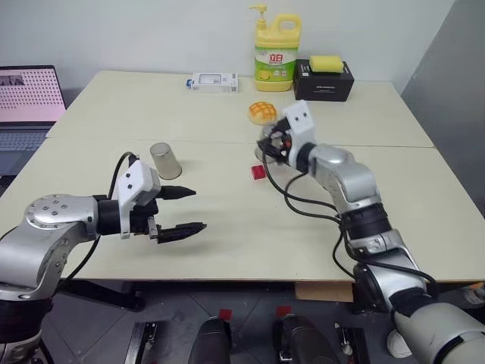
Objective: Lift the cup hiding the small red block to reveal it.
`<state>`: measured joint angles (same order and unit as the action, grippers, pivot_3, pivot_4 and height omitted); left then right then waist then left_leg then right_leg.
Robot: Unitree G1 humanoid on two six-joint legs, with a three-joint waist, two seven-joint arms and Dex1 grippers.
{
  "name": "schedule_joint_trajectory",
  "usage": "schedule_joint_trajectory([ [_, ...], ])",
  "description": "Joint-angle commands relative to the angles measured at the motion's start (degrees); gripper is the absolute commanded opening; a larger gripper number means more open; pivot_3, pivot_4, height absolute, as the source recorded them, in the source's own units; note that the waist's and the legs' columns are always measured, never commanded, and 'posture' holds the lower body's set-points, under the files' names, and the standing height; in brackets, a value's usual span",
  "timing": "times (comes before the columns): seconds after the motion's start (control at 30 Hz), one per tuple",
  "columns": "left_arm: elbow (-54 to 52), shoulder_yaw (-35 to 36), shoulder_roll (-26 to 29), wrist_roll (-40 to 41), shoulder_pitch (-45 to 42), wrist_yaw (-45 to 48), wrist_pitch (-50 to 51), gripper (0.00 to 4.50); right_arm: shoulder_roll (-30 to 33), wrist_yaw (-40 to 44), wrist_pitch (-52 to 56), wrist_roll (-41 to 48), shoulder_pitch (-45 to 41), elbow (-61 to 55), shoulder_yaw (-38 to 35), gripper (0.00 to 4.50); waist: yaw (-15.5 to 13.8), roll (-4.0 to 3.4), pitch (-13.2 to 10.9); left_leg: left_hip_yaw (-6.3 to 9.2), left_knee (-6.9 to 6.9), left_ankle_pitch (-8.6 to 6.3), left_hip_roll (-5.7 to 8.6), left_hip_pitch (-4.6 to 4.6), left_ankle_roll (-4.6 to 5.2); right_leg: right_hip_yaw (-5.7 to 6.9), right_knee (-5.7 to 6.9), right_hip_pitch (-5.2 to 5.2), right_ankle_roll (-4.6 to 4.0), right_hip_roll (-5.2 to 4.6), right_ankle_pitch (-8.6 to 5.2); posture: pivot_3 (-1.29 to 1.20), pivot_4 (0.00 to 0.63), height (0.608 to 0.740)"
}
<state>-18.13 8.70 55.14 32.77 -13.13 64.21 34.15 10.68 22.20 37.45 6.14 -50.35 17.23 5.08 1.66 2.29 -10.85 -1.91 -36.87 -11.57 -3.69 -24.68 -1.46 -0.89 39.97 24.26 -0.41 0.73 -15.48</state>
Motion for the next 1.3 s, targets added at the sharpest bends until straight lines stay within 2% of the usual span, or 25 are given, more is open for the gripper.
schedule_joint_trajectory([
  [0.03,-0.93,-0.20,-0.24,-0.10,-1.34,0.73,-2.10,4.50,1.02,-1.88,0.25,-1.63,0.78,-1.78,-0.24,2.62,0.10,-0.01,-0.01,-0.01,-0.01,0.00,0.01,0.00,0.00,0.01,0.01,0.01,0.00,0.02,0.00,0.00,0.150,0.740],
  [0.2,-0.53,-1.02,-0.55,-0.60,-1.82,0.92,-3.19,4.50,1.28,-3.05,-1.34,-3.56,0.46,3.10,0.30,2.62,0.42,-0.02,-0.01,-0.03,0.05,0.00,0.02,0.03,0.00,0.04,0.02,0.06,-0.05,0.26,0.01,0.00,0.150,0.740],
  [0.23,-0.63,-1.05,-0.58,-0.61,-1.70,0.82,-3.31,4.50,1.06,-3.01,-1.38,-3.49,0.34,3.63,0.19,2.97,0.41,-0.02,-0.01,-0.04,0.07,0.00,0.02,0.03,0.00,0.05,0.03,0.07,-0.07,0.27,0.00,0.00,0.150,0.740],
  [0.47,-0.77,-0.40,-0.71,-0.82,-0.79,-0.32,-3.67,4.50,-0.02,-4.31,-2.18,-2.35,-1.42,4.08,-1.81,4.37,0.31,-0.02,-0.01,-0.03,0.07,0.00,0.02,0.02,0.00,-0.03,0.01,0.07,-0.07,0.24,-0.01,0.00,0.150,0.740],
  [0.57,-0.12,0.17,-1.07,-1.33,-0.87,-1.68,-3.78,4.50,0.11,-5.36,-2.65,-2.25,-2.44,1.26,-2.63,4.44,0.21,-0.02,-0.01,-0.03,0.06,0.00,0.02,0.02,0.00,-0.02,0.01,0.07,-0.07,0.23,-0.01,0.00,0.150,0.740],
  [0.73,0.99,2.82,-0.52,-3.82,-0.59,-6.49,-3.14,4.50,0.90,-2.44,1.83,3.09,-2.38,-14.84,-5.71,4.44,0.17,-0.03,-0.02,0.02,0.08,0.00,0.00,0.00,0.00,0.01,0.01,0.08,-0.06,0.22,-0.01,0.00,0.150,0.740],
  [0.83,0.85,5.76,0.73,-4.14,1.12,-7.64,-2.18,4.50,5.08,4.29,6.20,8.55,2.05,-27.67,-5.40,4.44,0.15,-0.04,-0.02,0.03,0.12,0.00,-0.02,-0.02,0.00,0.03,0.00,0.10,-0.06,0.22,-0.01,0.00,0.150,0.740],
  [0.93,1.01,7.81,2.63,-4.90,3.93,-6.68,-2.48,4.50,12.99,11.46,9.49,13.25,9.98,-39.32,-5.18,4.44,-0.21,-0.02,-0.01,0.06,0.22,-0.01,-0.08,0.00,-0.01,0.08,-0.06,0.06,-0.06,0.13,-0.03,0.00,0.150,0.740],
  [1.03,0.82,9.82,3.58,-4.47,6.13,-6.01,-2.45,4.50,19.57,16.50,10.63,18.29,17.61,-47.16,-8.09,4.44,-0.33,-0.06,-0.04,0.02,0.23,-0.01,-0.04,0.00,-0.01,0.11,-0.14,0.01,-0.05,-0.04,-0.06,0.00,0.150,0.740],
  [1.17,1.24,11.31,4.35,-4.54,7.81,-5.17,-2.46,4.50,26.37,20.27,15.30,24.87,26.14,-52.89,-13.91,4.44,-0.15,-0.08,-0.05,0.00,0.12,-0.01,-0.03,0.03,-0.01,0.02,-0.13,-0.03,-0.01,-0.07,-0.05,0.00,0.150,0.740],
  [1.3,1.57,11.45,4.29,-4.64,7.77,-5.23,-2.67,4.50,30.09,21.16,16.01,27.76,33.06,-56.32,-16.56,4.44,-0.14,-0.07,-0.05,0.01,0.11,-0.01,-0.05,0.23,-0.01,0.04,-0.08,-0.17,-0.03,-0.06,-0.05,0.00,0.150,0.740],
])
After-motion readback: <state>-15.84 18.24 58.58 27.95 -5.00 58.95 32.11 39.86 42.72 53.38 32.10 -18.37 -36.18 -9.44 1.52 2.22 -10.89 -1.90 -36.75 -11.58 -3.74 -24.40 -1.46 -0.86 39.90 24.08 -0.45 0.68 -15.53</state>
